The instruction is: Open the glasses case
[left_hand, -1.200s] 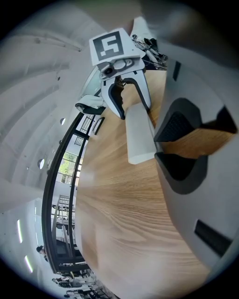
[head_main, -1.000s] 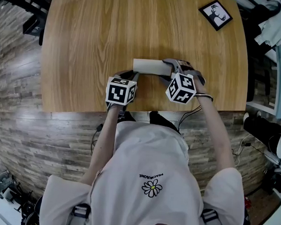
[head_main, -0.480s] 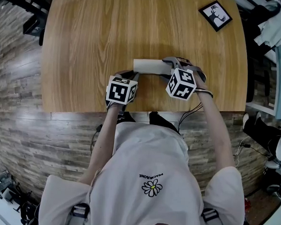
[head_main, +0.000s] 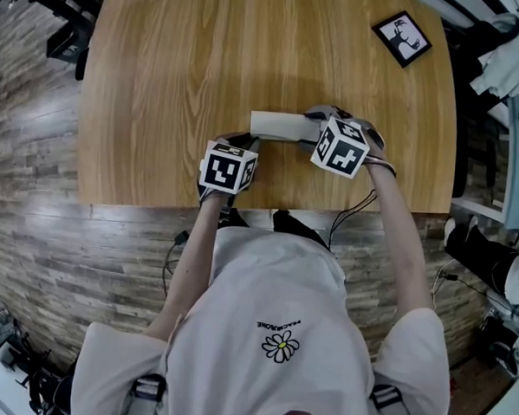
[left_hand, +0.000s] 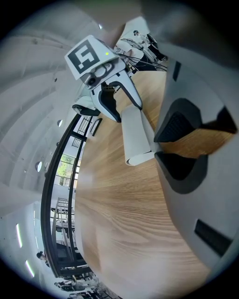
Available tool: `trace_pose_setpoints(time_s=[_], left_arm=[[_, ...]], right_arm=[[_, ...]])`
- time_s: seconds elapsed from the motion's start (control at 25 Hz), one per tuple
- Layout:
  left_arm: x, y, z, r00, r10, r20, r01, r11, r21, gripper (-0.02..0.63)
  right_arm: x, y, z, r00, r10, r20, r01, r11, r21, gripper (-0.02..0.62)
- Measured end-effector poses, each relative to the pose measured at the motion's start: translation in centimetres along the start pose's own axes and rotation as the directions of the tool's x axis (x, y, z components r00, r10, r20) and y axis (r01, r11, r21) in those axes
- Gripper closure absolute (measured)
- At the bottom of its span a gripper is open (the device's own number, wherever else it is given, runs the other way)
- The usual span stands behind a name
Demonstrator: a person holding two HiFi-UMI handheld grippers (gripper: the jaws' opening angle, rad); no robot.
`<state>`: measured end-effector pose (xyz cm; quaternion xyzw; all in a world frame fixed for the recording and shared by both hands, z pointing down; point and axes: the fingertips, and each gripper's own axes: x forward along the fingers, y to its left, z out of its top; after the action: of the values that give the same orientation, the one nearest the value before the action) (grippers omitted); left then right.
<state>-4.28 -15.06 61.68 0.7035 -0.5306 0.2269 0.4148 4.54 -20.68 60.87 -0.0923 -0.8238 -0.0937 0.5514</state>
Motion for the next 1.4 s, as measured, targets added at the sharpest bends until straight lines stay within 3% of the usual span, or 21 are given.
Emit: trace_pose_setpoints(time_s=[0.28,0.56,0.68,0.96,1.16,1.4], left_arm=[[0.0,0.0,0.1,1.000,0.001,0.006,-0.001,1.000,0.001,0.517],[-0.1,0.1,0.1,1.000,0.002,0.013,-0.002,1.000,0.005,0.517],[-0.1,0.1,0.1,1.000,0.011,0.016,-0.011,1.000,0.011,0.517],[-0.1,0.1,0.1,1.000,0.004,0.019,-0.004,1.000,0.014,0.515],[0.0,0.2,0.1,1.000,0.003,0.023,-0.003,1.000,0.016,0.515],[0.0,0.0,0.1,0.999,0.019,0.044,-0.020,0.999,0.033,0.515]], right_arm=[[-0.7,-0.6,0.2,1.000,0.030,-0.003,-0.030,0.999,0.025,0.330],[-1.9,-1.0,0.9,0.999,-0.014,0.029,0.013,0.999,0.042,0.387],[-2.3,-1.0,1.3,0.999,-0.024,0.038,0.022,0.999,0.042,0.460],[-3.1,-2.9,1.9,0.986,-0.152,0.068,0.149,0.988,0.049,0.538],[-2.9,-3.9,2.0,0.962,-0.262,0.073,0.262,0.965,0.012,0.554],[-3.0,-4.0,1.8,0.959,-0.262,0.104,0.255,0.964,0.081,0.551]])
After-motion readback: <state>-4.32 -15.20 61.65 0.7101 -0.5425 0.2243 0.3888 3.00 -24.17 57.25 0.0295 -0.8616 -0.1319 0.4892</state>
